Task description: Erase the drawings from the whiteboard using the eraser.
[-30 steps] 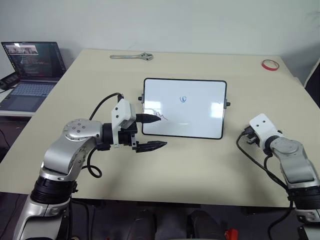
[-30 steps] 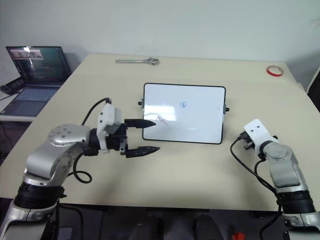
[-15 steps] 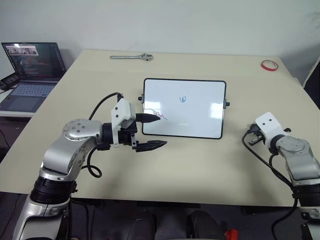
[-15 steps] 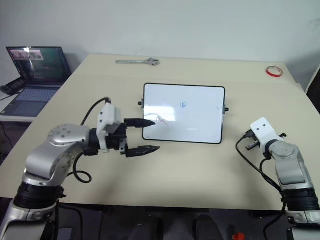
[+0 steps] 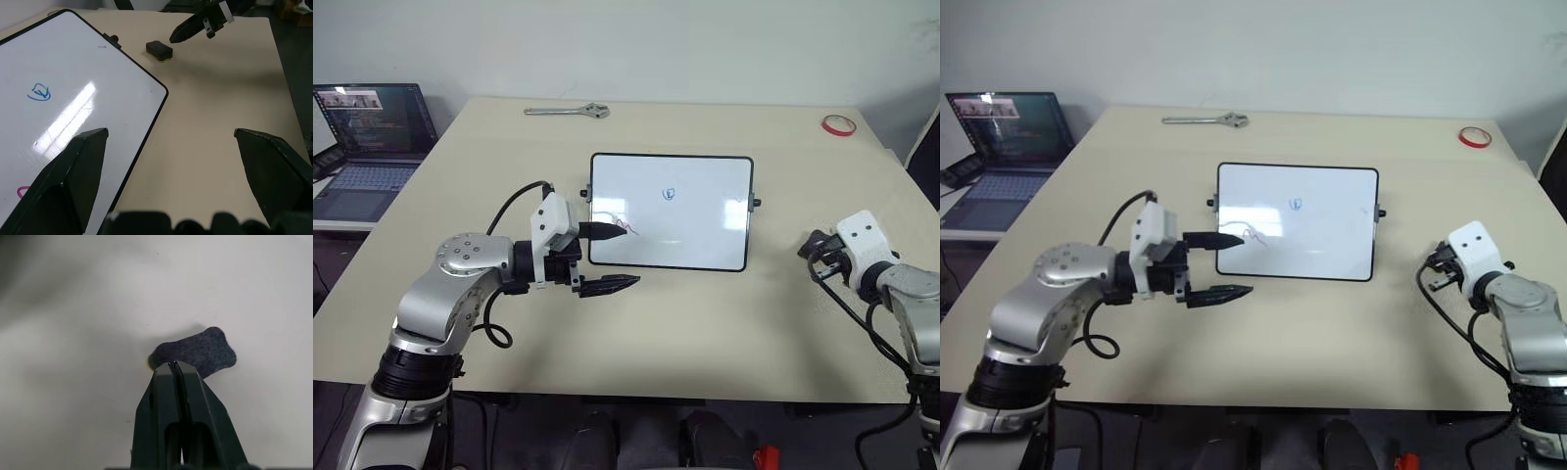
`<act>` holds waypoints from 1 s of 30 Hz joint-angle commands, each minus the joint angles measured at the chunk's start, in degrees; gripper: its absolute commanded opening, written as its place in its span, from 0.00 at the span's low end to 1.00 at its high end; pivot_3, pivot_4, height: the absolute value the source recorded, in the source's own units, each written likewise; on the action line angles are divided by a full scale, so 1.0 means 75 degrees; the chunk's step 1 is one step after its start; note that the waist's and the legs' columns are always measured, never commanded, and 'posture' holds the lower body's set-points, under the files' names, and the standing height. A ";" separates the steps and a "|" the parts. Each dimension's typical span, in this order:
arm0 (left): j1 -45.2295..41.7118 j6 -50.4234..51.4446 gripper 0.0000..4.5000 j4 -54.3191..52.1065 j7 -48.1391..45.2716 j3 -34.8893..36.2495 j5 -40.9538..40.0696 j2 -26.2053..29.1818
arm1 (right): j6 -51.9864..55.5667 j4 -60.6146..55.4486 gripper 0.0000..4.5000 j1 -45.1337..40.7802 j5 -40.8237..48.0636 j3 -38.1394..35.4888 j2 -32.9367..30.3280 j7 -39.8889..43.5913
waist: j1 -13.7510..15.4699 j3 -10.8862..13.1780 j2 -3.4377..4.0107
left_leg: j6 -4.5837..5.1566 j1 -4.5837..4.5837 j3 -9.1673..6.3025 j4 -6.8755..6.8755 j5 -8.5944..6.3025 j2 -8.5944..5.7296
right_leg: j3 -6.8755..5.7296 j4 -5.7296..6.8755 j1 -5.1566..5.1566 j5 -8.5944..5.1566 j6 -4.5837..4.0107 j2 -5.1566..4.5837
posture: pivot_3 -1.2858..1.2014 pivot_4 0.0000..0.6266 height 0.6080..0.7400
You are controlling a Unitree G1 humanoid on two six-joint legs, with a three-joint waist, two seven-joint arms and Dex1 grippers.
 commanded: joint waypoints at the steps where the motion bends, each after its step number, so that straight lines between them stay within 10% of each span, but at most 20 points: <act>1: -0.0122 -0.0131 1.00 -0.0162 0.0037 0.0115 -0.0036 -0.0014 | 0.0326 -0.0722 0.01 0.0015 0.0272 -0.0439 -0.0175 -0.0015 | -0.0002 0.0000 0.0001 | 0.0000 0.0000 0.0001 0.0000 0.0000 0.0000 | 0.0001 0.0001 -0.0001 0.0000 0.0000 0.0000 | 0.52 0.24 1.00; 6: -0.0126 -0.0171 1.00 -0.0128 0.0057 0.0061 -0.0003 -0.0096 | 0.0241 -0.0487 0.09 -0.0235 0.0238 -0.0763 0.0467 -0.0938 | -0.0004 0.0001 0.0000 | 0.0000 0.0000 -0.0002 0.0000 0.0000 -0.0001 | 0.0000 0.0000 -0.0001 0.0000 0.0000 0.0000 | 0.52 0.24 1.00; 13: -0.0110 -0.0148 1.00 -0.0150 0.0069 0.0092 -0.0001 -0.0092 | 0.0545 0.0248 0.61 -0.1098 0.0403 -0.1940 0.2196 -0.2910 | -0.0005 0.0003 0.0004 | -0.0001 -0.0010 0.0005 -0.0006 0.0000 -0.0001 | 0.0005 0.0004 -0.0021 0.0000 0.0000 0.0000 | 0.52 0.24 1.00; 30: -0.0137 -0.0147 1.00 -0.0150 0.0023 0.0090 -0.0017 -0.0063 | -0.0393 0.0353 0.61 -0.1504 0.1333 -0.3207 0.5219 -0.5434 | -0.0079 0.0005 0.0011 | -0.0002 -0.0003 0.0055 -0.0066 0.0004 0.0003 | 0.0020 0.0012 -0.0066 0.0000 0.0000 0.0000 | 0.52 0.24 1.00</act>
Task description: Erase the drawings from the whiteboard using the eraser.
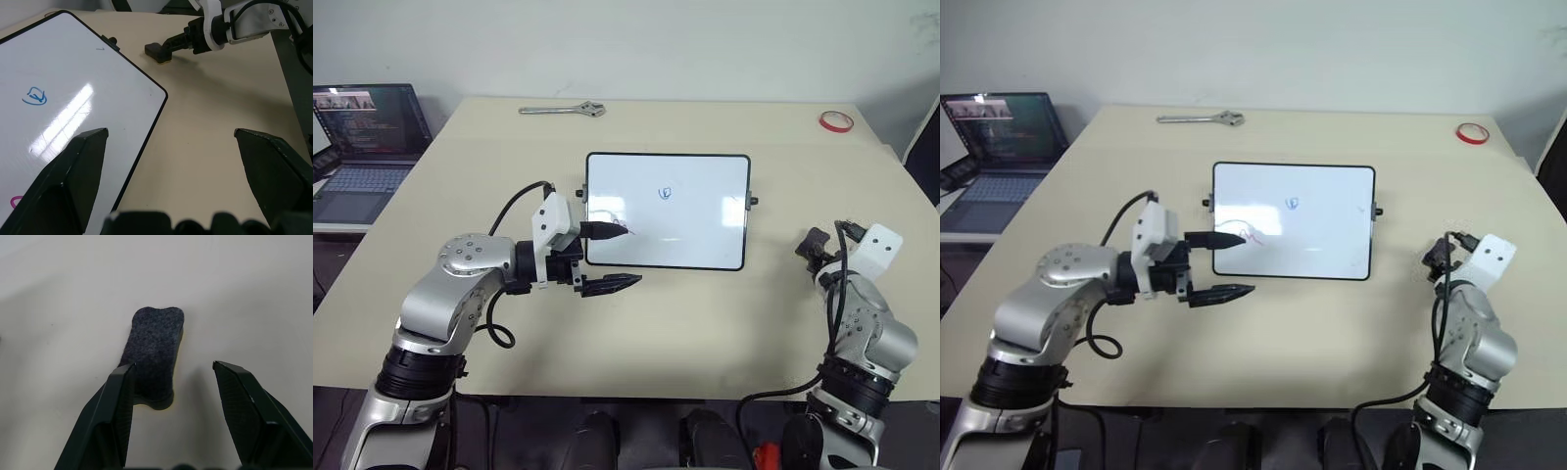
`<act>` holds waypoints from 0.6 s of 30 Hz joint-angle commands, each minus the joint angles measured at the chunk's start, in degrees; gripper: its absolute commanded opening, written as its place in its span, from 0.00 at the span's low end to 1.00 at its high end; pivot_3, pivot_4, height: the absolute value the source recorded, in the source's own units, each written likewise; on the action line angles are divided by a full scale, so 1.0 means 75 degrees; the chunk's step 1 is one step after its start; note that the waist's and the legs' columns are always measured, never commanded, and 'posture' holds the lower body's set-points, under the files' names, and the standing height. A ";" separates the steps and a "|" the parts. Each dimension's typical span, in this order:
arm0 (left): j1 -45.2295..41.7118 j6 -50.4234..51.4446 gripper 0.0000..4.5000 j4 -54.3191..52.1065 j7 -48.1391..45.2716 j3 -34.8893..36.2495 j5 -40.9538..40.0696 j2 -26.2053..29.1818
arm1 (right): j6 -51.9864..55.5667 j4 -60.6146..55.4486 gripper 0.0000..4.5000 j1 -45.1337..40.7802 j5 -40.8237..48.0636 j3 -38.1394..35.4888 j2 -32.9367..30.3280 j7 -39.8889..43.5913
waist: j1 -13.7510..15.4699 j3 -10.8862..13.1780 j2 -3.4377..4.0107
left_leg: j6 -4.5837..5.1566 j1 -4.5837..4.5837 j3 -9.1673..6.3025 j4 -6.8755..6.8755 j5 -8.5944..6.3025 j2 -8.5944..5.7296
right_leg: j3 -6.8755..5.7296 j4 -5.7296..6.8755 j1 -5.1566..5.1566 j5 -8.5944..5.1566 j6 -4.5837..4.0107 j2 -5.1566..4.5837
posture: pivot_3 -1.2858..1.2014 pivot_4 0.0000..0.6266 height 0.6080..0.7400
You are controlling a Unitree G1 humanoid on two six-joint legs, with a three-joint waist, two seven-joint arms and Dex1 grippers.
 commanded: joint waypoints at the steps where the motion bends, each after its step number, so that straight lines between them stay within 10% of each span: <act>1: -0.0160 -0.0130 1.00 -0.0146 -0.0015 0.0079 -0.0019 0.0028 | -0.0513 0.0031 0.61 -0.0066 0.0175 0.0043 -0.0059 -0.0147 | -0.0014 0.0000 0.0000 | 0.0000 0.0000 0.0001 -0.0006 0.0000 -0.0001 | 0.0000 -0.0002 -0.0001 0.0000 0.0000 0.0000 | 0.52 0.24 1.00; 18: -0.0223 -0.0167 1.00 -0.0084 -0.0072 0.0113 0.0033 0.0062 | -0.1227 0.1488 0.61 -0.0033 -0.0227 0.1576 -0.0679 -0.0197 | -0.0142 0.0000 0.0000 | 0.0003 0.0010 0.0013 -0.0025 0.0003 0.0003 | 0.0010 -0.0008 -0.0003 0.0000 0.0000 0.0001 | 0.52 0.24 1.00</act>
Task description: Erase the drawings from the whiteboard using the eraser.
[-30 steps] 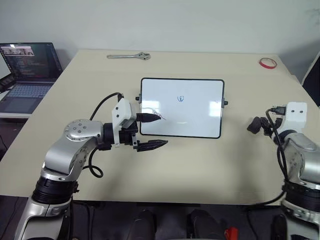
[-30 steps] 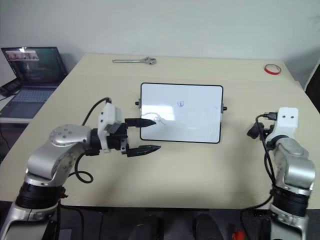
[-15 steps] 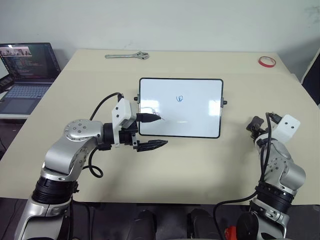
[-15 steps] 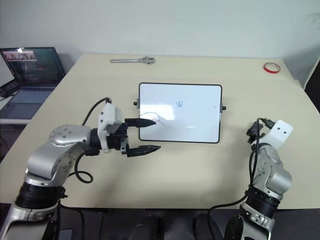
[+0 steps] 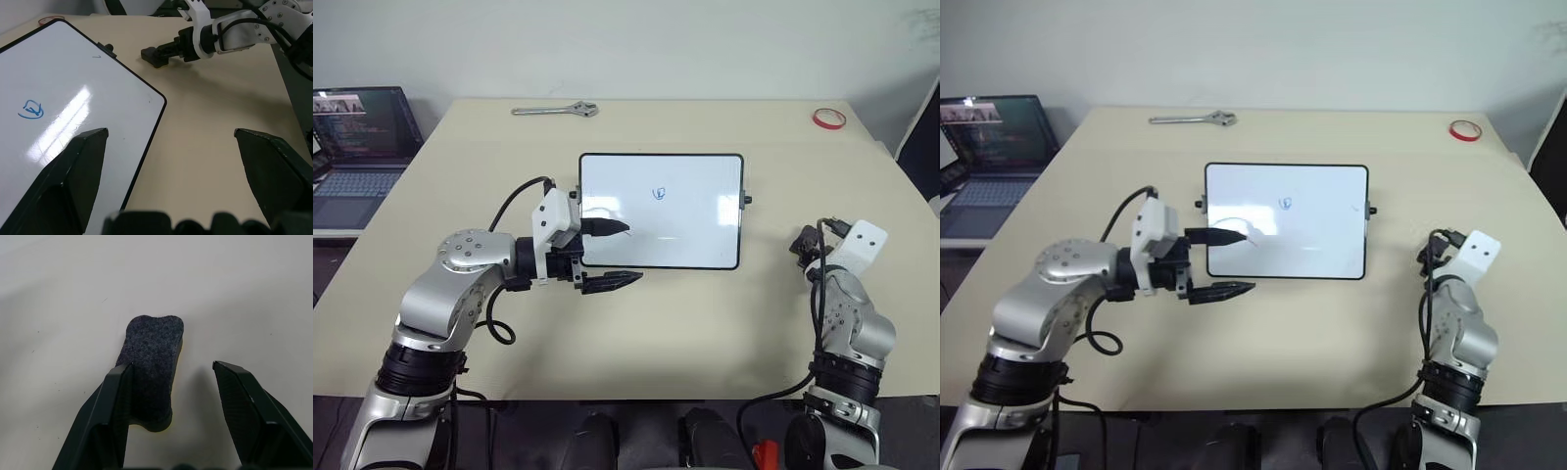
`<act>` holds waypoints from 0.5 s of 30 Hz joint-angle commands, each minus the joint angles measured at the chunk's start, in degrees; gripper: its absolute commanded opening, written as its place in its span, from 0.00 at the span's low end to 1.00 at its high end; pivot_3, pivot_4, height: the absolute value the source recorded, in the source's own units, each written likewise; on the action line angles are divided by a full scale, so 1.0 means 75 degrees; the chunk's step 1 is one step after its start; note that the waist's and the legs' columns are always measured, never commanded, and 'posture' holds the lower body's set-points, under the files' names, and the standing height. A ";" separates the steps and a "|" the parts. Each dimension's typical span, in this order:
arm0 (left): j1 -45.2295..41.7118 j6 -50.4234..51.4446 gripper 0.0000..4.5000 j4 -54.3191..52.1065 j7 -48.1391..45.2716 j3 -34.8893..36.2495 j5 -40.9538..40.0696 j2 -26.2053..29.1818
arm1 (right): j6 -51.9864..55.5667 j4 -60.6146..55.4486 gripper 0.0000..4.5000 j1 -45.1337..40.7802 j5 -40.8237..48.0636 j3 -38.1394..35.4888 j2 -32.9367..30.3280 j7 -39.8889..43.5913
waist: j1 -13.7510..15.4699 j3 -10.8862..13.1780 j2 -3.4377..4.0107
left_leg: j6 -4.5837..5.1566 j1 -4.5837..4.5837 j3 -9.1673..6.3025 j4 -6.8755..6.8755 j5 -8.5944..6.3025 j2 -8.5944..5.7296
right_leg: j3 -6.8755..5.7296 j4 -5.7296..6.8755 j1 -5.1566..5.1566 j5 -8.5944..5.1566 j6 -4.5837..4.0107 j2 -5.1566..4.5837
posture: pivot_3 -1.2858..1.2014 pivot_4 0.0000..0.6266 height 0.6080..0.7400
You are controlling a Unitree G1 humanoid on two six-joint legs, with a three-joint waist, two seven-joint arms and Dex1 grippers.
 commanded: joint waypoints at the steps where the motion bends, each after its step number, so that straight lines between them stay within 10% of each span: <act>1: -0.0078 -0.0159 1.00 -0.0102 -0.0007 0.0114 0.0008 0.0061 | 0.0124 0.0162 0.61 -0.0018 -0.0142 0.0589 -0.0058 0.0064 | -0.0009 0.0000 0.0000 | 0.0000 0.0001 0.0000 0.0000 0.0000 0.0002 | 0.0001 0.0000 0.0000 0.0000 0.0000 0.0000 | 0.52 0.24 1.00; 7: -0.0092 -0.0162 1.00 -0.0098 -0.0023 0.0115 0.0010 0.0065 | 0.0130 0.0278 0.61 -0.0101 -0.0270 0.1074 -0.0276 0.0132 | 0.0009 0.0001 0.0002 | 0.0000 -0.0001 -0.0003 -0.0002 0.0000 0.0001 | -0.0003 0.0000 -0.0001 0.0000 0.0000 0.0000 | 0.52 0.24 1.00; 15: -0.0096 -0.0154 1.00 -0.0102 -0.0009 0.0122 0.0014 0.0070 | -0.0030 0.0166 0.10 -0.0065 -0.0390 0.1217 -0.0513 0.0240 | 0.0012 0.0001 0.0002 | 0.0000 -0.0005 -0.0003 -0.0004 0.0000 0.0001 | -0.0003 -0.0006 -0.0003 0.0000 0.0000 -0.0001 | 0.52 0.24 1.00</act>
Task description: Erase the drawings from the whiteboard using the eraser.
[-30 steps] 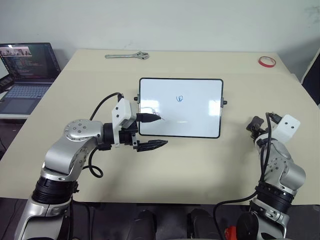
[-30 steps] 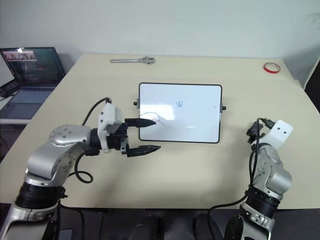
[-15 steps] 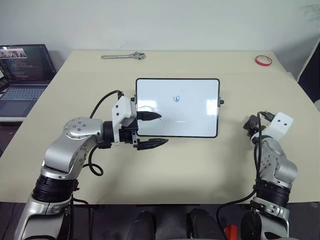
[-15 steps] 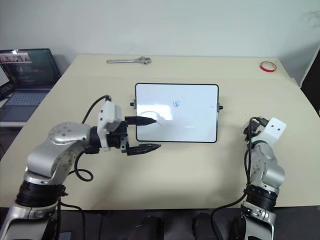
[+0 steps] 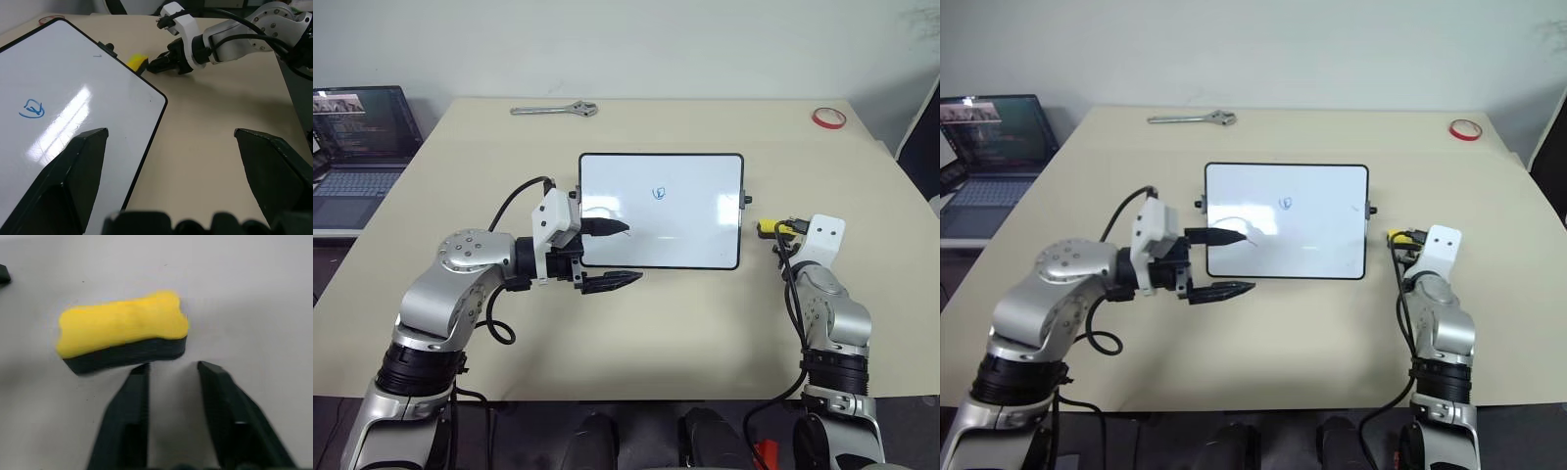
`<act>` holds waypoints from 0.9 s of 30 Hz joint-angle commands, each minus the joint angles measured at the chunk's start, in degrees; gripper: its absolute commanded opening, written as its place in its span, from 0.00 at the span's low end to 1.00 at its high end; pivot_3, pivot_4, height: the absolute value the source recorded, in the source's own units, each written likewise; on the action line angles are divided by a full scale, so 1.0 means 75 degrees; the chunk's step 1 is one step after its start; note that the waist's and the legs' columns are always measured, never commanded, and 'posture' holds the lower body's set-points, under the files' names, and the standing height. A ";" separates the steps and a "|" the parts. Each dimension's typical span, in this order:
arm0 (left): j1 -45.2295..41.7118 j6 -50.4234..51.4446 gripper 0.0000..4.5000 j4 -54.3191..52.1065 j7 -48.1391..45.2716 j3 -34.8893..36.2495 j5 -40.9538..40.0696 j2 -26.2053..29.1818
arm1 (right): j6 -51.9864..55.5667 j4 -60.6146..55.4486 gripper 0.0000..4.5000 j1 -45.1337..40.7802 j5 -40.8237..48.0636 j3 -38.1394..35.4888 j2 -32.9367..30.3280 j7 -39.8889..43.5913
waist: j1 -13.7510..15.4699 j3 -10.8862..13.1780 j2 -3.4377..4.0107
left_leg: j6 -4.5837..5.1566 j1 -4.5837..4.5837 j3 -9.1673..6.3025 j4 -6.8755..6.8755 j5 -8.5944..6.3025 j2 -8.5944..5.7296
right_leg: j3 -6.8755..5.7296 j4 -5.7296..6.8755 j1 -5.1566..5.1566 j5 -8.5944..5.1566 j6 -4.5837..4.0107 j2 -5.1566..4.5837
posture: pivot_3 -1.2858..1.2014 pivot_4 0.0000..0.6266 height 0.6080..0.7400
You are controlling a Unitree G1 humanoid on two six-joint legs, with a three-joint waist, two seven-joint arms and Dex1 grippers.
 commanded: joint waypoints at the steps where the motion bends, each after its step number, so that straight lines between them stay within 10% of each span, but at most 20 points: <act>1: -0.0095 -0.0132 1.00 -0.0113 0.0002 0.0124 -0.0005 0.0069 | 0.0025 -0.0428 0.02 0.0053 -0.0028 0.0212 -0.0335 0.0324 | 0.0000 0.0000 0.0000 | 0.0000 0.0000 0.0000 0.0000 0.0000 -0.0001 | 0.0000 0.0000 0.0000 0.0000 0.0000 0.0000 | 0.52 0.24 1.00; 12: -0.0049 -0.0108 1.00 -0.0123 -0.0005 0.0166 -0.0038 0.0170 | 0.0848 -0.2765 0.05 0.0955 0.0091 0.1830 -0.4483 0.4057 | 0.0022 0.0007 0.0009 | 0.0002 -0.0009 -0.0011 -0.0003 -0.0001 -0.0005 | -0.0016 -0.0040 0.0013 -0.0001 0.0002 0.0001 | 0.52 0.24 1.00; 25: -0.0202 -0.0123 1.00 -0.0027 -0.0063 0.0059 -0.0028 0.0104 | -0.1834 0.0330 0.99 -0.0442 -0.0473 0.2829 -0.5517 0.6560 | 0.0031 0.0012 0.0002 | 0.0002 -0.0011 -0.0009 -0.0003 -0.0002 -0.0005 | -0.0021 -0.0060 0.0024 0.0000 0.0001 -0.0003 | 0.52 0.24 1.00; 27: -0.0173 -0.0101 1.00 -0.0083 -0.0056 0.0084 -0.0051 0.0125 | -0.2324 0.1255 0.99 -0.1000 -0.0661 0.3023 -0.5410 0.6776 | 0.0020 0.0013 0.0002 | 0.0002 -0.0011 -0.0008 -0.0003 -0.0002 -0.0001 | -0.0022 -0.0063 0.0025 0.0000 0.0001 -0.0004 | 0.52 0.24 1.00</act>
